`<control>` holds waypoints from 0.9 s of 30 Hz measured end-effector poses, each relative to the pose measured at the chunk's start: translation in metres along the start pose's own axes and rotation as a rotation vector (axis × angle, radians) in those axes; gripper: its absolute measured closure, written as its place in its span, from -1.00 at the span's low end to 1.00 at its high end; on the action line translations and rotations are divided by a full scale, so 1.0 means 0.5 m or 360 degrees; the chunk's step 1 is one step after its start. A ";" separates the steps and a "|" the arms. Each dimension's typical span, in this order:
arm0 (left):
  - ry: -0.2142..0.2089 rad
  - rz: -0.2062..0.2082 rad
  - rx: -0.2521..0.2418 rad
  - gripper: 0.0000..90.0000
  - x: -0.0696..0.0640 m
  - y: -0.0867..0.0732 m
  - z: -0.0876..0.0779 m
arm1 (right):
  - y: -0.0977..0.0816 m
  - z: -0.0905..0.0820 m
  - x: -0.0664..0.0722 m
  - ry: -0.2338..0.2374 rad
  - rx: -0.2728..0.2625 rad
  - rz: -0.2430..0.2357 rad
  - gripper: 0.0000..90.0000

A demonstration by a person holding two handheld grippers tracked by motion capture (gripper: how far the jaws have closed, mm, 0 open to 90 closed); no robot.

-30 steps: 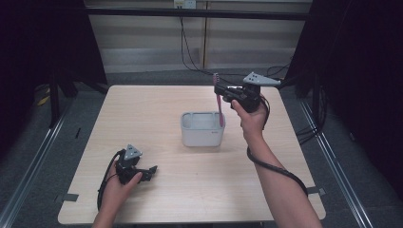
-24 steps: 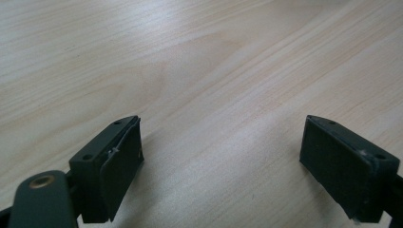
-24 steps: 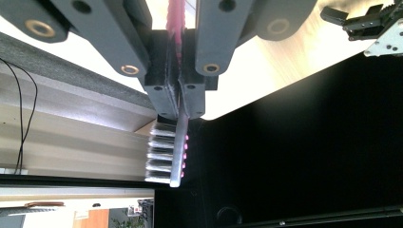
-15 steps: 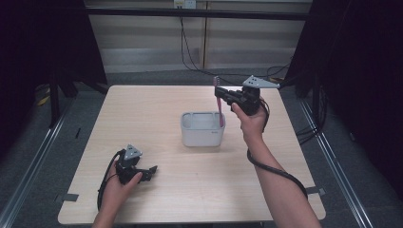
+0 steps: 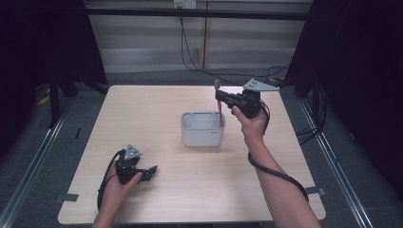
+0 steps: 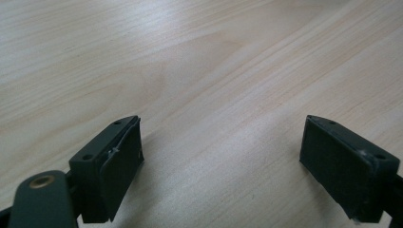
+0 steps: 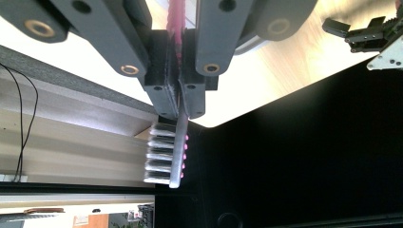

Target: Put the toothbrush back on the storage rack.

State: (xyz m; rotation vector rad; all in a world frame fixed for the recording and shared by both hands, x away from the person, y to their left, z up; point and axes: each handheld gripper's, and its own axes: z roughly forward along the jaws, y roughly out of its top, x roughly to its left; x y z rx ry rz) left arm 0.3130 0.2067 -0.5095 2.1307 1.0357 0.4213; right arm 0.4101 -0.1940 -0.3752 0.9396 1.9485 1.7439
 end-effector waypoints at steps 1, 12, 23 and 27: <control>0.0000 0.0000 0.0000 -0.70 0.000 0.000 0.000 | 0.000 0.000 0.000 0.0000 0.0000 0.0000 0.91; -0.0001 0.0006 0.0004 -0.70 0.000 0.000 0.000 | -0.020 -0.003 -0.001 -0.0001 0.0019 -0.0005 0.91; 0.0000 0.0006 0.0004 -0.70 0.000 0.000 0.000 | -0.036 -0.012 -0.003 -0.0018 0.0040 0.0007 0.91; 0.0001 -0.0002 -0.0002 -0.70 0.000 0.000 0.000 | -0.041 -0.013 -0.003 -0.0019 0.0049 0.0009 0.91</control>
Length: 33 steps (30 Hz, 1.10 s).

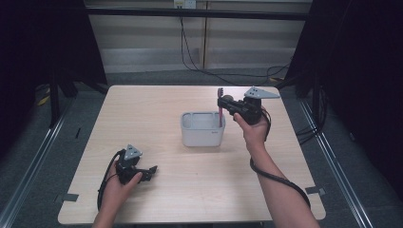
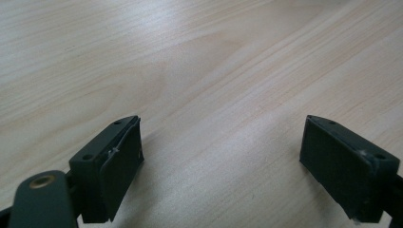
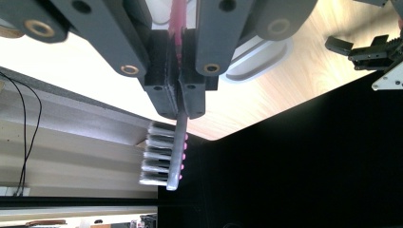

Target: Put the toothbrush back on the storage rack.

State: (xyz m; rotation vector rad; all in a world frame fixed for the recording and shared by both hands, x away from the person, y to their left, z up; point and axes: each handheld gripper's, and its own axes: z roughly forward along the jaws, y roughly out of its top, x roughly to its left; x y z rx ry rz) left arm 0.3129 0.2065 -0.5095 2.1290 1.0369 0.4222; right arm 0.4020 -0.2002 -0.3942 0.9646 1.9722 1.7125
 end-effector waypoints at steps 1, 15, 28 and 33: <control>0.0000 0.0003 0.0002 -0.70 0.000 0.000 0.000 | -0.002 0.000 0.000 0.0001 0.0001 -0.0006 0.91; 0.0000 0.0003 0.0002 -0.70 0.000 0.000 0.000 | -0.019 -0.004 -0.003 -0.0005 0.0016 0.0008 0.91; -0.0001 0.0004 0.0002 -0.70 0.000 0.000 0.000 | -0.030 -0.005 -0.010 -0.0024 0.0030 0.0004 0.91; -0.0001 0.0002 0.0001 -0.70 0.000 0.000 0.000 | -0.036 -0.003 -0.016 -0.0035 0.0034 0.0012 0.91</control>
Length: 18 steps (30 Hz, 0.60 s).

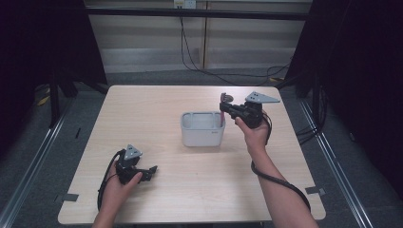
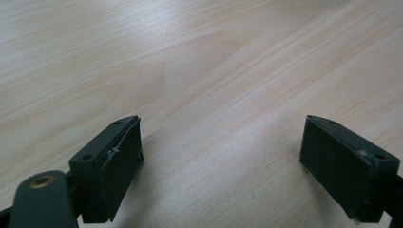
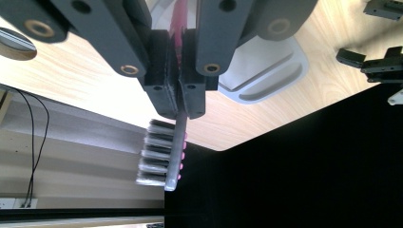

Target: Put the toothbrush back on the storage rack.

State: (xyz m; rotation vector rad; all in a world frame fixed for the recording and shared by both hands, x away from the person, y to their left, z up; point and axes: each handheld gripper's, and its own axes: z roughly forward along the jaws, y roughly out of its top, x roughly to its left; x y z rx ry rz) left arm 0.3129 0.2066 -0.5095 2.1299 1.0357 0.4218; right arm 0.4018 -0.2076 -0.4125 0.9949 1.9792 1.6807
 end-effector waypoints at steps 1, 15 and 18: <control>0.0001 0.0002 0.0001 -0.70 0.000 0.000 0.000 | -0.002 0.001 -0.002 -0.0010 0.0004 0.0008 0.91; 0.0001 0.0001 0.0001 -0.70 0.000 0.000 0.000 | -0.013 0.008 -0.003 -0.0016 0.0021 0.0008 0.90; 0.0000 0.0007 0.0006 -0.70 0.001 0.000 0.000 | -0.019 0.011 -0.003 -0.0014 0.0026 0.0009 0.90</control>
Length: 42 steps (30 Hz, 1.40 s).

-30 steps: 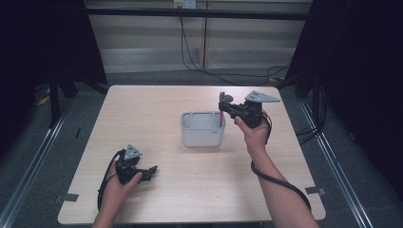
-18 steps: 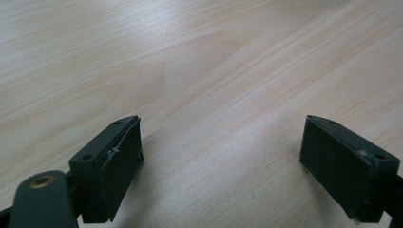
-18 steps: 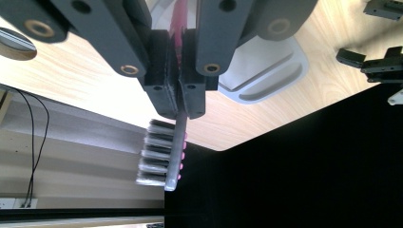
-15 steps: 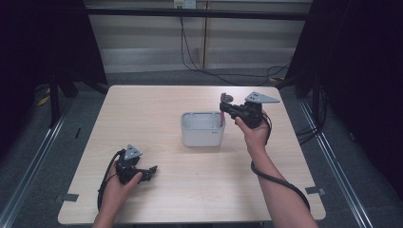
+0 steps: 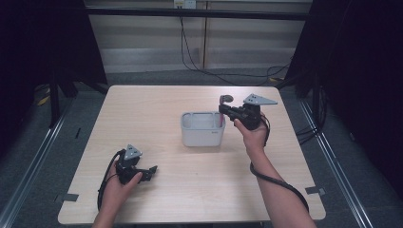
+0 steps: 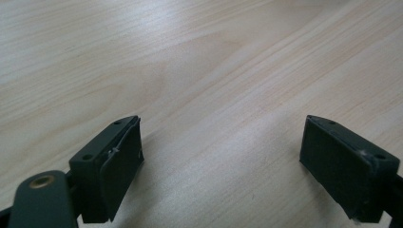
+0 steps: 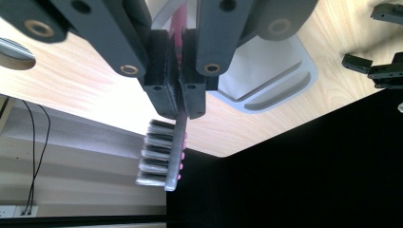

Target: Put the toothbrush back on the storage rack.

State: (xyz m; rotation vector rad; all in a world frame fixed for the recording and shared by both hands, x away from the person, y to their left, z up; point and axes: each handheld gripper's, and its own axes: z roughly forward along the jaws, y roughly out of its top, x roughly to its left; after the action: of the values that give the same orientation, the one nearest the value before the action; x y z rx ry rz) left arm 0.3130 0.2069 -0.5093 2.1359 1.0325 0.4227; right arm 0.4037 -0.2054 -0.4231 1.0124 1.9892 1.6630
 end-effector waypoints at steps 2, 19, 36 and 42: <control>0.0000 -0.0009 -0.0006 -0.70 -0.001 0.000 0.001 | -0.002 0.001 0.001 -0.0002 0.0006 0.0002 0.90; 0.0000 0.0000 0.0000 -0.70 0.000 0.000 0.000 | -0.013 0.006 0.003 -0.0018 0.0024 0.0005 0.90; 0.0000 -0.0002 -0.0001 -0.70 0.000 0.000 0.000 | -0.023 0.007 0.004 -0.0022 0.0047 0.0002 0.90; 0.0001 -0.0009 -0.0006 -0.70 -0.001 0.000 0.001 | -0.029 0.008 0.005 -0.0029 0.0050 0.0004 0.89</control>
State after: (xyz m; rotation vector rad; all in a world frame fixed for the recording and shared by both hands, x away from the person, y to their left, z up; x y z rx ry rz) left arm 0.3129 0.2065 -0.5095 2.1288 1.0371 0.4221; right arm 0.4004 -0.2017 -0.4372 1.0377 2.0092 1.6226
